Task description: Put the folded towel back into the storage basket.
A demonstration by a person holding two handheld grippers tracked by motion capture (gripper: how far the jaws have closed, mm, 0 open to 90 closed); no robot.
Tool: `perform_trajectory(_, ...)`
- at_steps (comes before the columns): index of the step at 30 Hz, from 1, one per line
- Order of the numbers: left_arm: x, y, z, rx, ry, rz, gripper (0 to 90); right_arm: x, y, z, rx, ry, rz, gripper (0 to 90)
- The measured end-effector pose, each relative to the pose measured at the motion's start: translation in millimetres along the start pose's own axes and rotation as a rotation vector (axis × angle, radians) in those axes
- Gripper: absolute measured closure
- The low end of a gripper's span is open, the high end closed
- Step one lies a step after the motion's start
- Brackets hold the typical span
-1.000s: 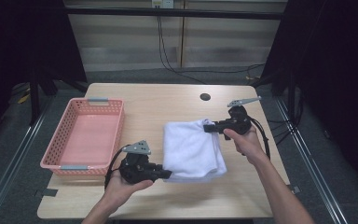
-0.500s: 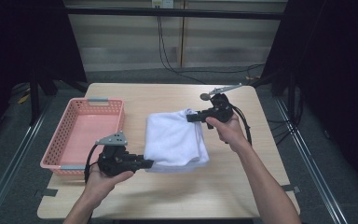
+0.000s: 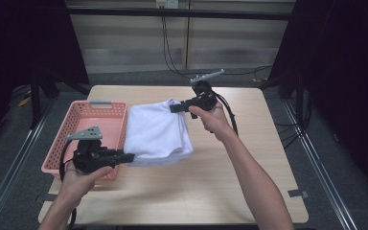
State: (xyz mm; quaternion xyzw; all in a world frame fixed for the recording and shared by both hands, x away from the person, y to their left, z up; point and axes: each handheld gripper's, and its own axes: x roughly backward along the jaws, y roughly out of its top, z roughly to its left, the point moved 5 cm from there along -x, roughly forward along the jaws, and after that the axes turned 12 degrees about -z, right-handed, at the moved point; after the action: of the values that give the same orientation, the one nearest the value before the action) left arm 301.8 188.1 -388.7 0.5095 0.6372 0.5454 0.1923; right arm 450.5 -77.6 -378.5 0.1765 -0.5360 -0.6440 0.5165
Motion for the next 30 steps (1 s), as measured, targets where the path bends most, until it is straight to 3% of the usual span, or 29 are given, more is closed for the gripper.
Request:
perform_trajectory(8, 41.7, 16.0, 18.3, -0.001, 0.051, -0.045, 75.5, -38.2, 34.6, 19.6, 0.033, 0.027, 0.019, 73.7)
perform_trajectory(12, 66.9, 18.9, 34.2, 0.017, 0.098, -0.058, 75.4, -65.0, 46.5, 30.4, 0.033, 0.035, 0.030, 73.7)
perform_trajectory(16, 95.3, 17.1, 55.1, 0.060, 0.150, -0.084, 75.6, -96.9, 54.3, 40.6, 0.019, 0.043, 0.038, 73.9)
perform_trajectory(19, 114.8, 13.6, 69.6, 0.082, 0.182, -0.091, 75.6, -121.3, 57.6, 49.8, 0.021, 0.038, 0.049, 74.0)
perform_trajectory(21, 127.6, 12.1, 76.7, 0.111, 0.182, -0.123, 75.6, -134.9, 59.4, 55.3, 0.019, 0.051, 0.051, 74.0)
perform_trajectory(25, 142.4, 4.9, 88.2, 0.135, 0.219, -0.126, 75.7, -158.9, 60.2, 62.9, 0.013, 0.050, 0.049, 74.1)
perform_trajectory(30, 148.4, -13.8, 102.1, 0.152, 0.286, -0.080, 75.6, -189.8, 44.4, 62.9, -0.016, 0.030, 0.068, 74.1)
